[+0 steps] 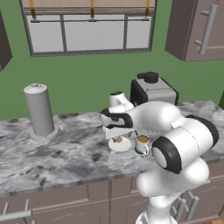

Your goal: Take a sugar cube from the saucer and place it inside the coffee. Then, grab milk from the fridge and place it next to the coffee on the counter to sweeten the coffee.

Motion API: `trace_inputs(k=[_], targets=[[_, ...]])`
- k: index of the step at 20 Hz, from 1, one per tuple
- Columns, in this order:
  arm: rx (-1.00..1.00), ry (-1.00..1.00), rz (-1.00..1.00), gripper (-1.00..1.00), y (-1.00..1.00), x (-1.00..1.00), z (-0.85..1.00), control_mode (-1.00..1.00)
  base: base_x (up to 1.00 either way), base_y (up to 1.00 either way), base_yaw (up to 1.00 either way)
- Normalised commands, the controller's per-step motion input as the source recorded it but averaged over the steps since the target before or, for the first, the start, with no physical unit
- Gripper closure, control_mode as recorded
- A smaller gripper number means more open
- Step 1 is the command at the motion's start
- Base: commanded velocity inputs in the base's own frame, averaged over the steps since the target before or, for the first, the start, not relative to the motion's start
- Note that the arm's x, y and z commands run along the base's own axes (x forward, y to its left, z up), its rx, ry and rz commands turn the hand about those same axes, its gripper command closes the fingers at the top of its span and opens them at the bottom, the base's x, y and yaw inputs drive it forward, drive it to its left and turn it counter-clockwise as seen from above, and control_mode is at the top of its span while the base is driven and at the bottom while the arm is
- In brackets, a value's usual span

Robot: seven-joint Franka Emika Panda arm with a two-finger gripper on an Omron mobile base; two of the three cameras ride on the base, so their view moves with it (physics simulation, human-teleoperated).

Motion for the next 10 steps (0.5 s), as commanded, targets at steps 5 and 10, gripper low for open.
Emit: trace_inputs(k=[5,10], targets=[[0.0,0.0,0.0,-1.0,-0.01,0.15,-0.21,-1.0,0.0,0.0,0.0],[0.0,-0.02,0.0,-1.0,-0.01,0.27,-0.21,-1.0,0.0,0.0,0.0]])
